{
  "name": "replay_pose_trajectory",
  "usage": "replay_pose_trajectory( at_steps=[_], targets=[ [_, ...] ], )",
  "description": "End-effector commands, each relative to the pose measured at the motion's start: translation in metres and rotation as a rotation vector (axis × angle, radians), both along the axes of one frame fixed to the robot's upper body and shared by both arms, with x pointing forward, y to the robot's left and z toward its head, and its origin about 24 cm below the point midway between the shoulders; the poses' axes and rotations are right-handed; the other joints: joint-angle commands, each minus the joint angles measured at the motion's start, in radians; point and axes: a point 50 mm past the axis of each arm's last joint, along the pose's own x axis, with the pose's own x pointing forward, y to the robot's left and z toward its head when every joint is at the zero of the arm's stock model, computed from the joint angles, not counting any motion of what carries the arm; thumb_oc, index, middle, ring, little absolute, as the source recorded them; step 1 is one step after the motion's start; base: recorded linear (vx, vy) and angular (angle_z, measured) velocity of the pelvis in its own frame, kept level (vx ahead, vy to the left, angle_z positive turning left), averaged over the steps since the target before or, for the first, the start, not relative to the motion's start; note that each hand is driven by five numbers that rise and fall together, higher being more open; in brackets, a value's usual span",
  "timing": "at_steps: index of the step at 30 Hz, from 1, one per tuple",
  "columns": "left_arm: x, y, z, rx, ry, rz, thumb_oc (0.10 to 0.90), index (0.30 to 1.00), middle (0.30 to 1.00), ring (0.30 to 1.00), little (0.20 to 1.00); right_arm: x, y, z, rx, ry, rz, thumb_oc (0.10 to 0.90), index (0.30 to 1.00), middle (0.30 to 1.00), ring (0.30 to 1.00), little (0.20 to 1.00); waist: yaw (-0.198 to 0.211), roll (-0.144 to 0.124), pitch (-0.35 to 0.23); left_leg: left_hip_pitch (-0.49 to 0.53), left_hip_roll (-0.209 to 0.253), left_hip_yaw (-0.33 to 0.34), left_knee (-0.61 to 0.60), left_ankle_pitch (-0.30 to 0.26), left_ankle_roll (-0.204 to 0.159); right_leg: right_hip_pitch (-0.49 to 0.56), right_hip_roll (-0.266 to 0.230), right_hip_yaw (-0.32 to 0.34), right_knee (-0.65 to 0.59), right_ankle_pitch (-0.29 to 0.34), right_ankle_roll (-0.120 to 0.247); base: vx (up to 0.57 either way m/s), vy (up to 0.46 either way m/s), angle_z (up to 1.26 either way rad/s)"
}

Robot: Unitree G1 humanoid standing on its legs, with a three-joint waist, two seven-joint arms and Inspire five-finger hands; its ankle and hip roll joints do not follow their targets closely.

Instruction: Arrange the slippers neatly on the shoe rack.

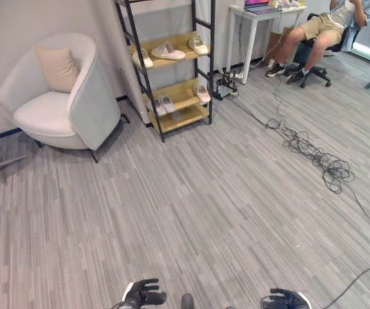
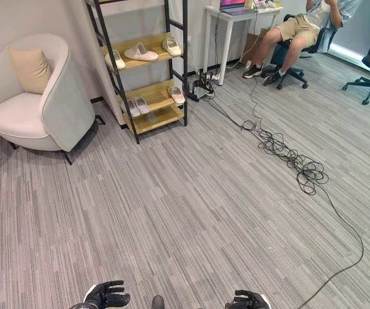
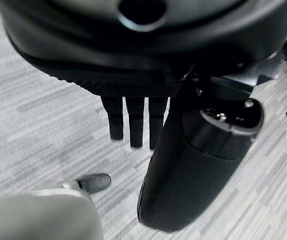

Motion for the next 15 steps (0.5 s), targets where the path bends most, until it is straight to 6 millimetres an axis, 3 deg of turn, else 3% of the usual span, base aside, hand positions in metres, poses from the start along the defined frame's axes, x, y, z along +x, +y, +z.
replay_pose_trajectory(
  at_steps=[1,15],
  targets=[
    [0.0335,-0.0136,0.0094,0.001,-0.102,-0.051,0.8,0.9,0.9,0.9,0.9,0.0148,-0.0104,0.0081,-0.062,-0.055,0.037,0.8,0.9,0.9,0.9,0.9,0.017,-0.011,-0.007,0.04,0.065,-0.05,-0.003,-0.019,-0.091,0.002,-0.019,-0.024,0.01,-0.038,0.077,0.0,0.0,0.0],
    [0.0272,-0.0153,0.0061,0.003,-0.074,-0.053,0.8,0.9,0.9,0.9,0.9,0.007,-0.0101,0.0057,-0.059,-0.041,0.005,0.8,0.9,0.9,0.9,0.9,0.004,-0.013,0.005,0.038,0.088,-0.051,0.023,-0.024,-0.1,-0.001,0.001,-0.005,0.017,-0.05,0.062,0.01,-0.027,-0.01]
  ],
)
